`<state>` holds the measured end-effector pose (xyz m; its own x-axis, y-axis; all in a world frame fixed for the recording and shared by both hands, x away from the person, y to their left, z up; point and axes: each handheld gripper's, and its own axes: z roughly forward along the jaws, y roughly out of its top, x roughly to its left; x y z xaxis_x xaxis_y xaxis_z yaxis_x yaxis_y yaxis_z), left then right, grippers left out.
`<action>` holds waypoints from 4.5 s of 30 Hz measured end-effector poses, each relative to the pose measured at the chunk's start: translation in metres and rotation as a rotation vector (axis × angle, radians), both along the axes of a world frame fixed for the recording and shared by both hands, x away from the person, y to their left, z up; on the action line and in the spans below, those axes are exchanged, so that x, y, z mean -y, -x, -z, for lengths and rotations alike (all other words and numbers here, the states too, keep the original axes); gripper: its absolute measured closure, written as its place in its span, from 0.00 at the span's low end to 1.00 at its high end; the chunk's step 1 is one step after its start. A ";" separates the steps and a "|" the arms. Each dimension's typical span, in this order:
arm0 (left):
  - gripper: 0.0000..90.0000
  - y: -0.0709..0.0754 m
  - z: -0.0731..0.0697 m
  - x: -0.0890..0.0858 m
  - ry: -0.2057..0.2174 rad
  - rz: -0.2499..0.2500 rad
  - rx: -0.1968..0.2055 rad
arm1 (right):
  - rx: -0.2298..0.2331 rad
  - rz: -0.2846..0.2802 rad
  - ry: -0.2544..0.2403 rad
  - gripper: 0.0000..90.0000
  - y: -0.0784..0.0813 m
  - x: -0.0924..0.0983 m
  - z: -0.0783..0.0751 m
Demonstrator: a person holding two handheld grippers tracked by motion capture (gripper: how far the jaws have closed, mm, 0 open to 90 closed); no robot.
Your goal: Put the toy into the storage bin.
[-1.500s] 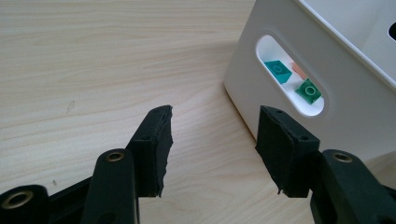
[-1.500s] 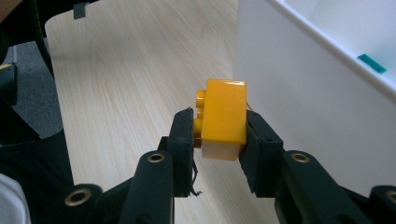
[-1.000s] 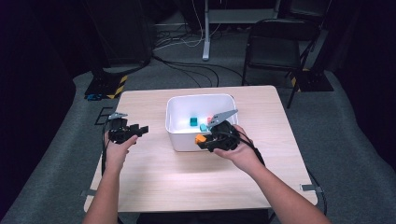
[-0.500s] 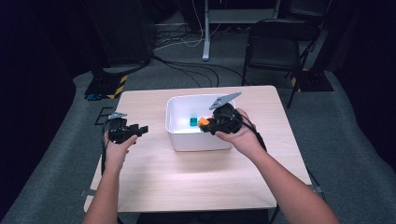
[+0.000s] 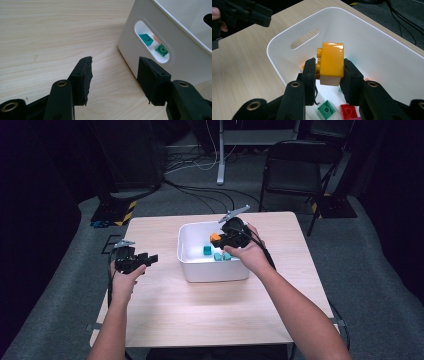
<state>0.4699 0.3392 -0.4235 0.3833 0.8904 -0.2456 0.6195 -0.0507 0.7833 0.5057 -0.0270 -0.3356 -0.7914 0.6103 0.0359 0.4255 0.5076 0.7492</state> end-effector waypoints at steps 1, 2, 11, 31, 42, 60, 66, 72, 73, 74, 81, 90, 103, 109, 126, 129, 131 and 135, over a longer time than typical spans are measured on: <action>0.50 0.000 0.000 0.000 0.001 -0.001 -0.001 | 0.003 -0.005 0.007 0.75 -0.003 -0.002 0.000; 0.50 0.000 0.000 0.000 0.004 -0.005 -0.001 | 0.004 -0.003 0.010 0.75 -0.005 -0.003 0.000; 0.51 -0.001 0.001 -0.001 0.001 -0.007 -0.001 | -0.012 0.042 0.033 0.75 -0.029 -0.018 0.012; 0.51 -0.002 0.001 -0.003 0.008 -0.011 -0.006 | -0.041 0.118 0.067 0.68 -0.060 -0.037 0.032; 0.50 -0.001 0.006 -0.005 0.007 -0.034 -0.014 | -0.007 0.088 0.044 0.51 -0.040 -0.033 0.018; 0.49 -0.001 0.011 -0.010 0.003 -0.063 -0.023 | 0.052 0.059 0.011 0.38 -0.004 -0.009 0.011; 0.49 0.000 0.007 -0.010 -0.007 -0.050 -0.004 | 0.065 0.094 0.002 0.38 0.008 0.014 0.007; 0.49 0.000 0.006 -0.009 -0.005 -0.053 -0.007 | 0.081 0.117 -0.010 0.38 0.021 0.034 0.001; 0.49 0.000 0.006 -0.008 -0.004 -0.055 -0.008 | 0.091 0.110 -0.019 0.38 0.023 0.037 0.001; 0.49 0.000 0.006 -0.008 -0.006 -0.053 -0.006 | 0.091 0.108 -0.029 0.38 0.027 0.040 0.000; 0.49 0.000 0.005 -0.009 -0.015 -0.050 0.002 | 0.110 0.092 0.000 0.38 0.048 0.051 0.005; 0.49 -0.001 0.006 -0.007 -0.014 -0.049 0.002 | 0.084 0.029 -0.013 0.36 0.078 0.050 0.020; 0.49 -0.001 0.007 -0.007 -0.031 -0.055 0.006 | 0.078 0.037 -0.034 0.35 0.112 0.063 0.068; 0.49 -0.003 0.010 -0.005 -0.030 -0.057 -0.006 | 0.058 0.088 -0.020 0.35 0.110 0.076 0.093; 0.49 -0.009 0.022 0.001 -0.065 -0.046 -0.036 | 0.045 0.330 -0.006 0.35 0.101 0.124 0.143; 0.49 -0.010 0.024 0.005 -0.076 -0.038 -0.041 | 0.001 0.373 -0.056 0.35 0.097 0.133 0.150; 0.51 -0.011 0.025 0.007 -0.091 -0.024 -0.038 | -0.049 0.391 -0.099 0.35 0.096 0.136 0.155; 0.52 -0.011 0.029 0.008 -0.092 -0.023 -0.040 | -0.038 0.404 -0.092 0.35 0.095 0.138 0.157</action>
<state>0.4811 0.3311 -0.4529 0.3539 0.9184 -0.1772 0.6521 -0.1064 0.7506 0.4111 -0.1649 -0.4924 -0.4855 0.8647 0.1290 0.6050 0.2258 0.7635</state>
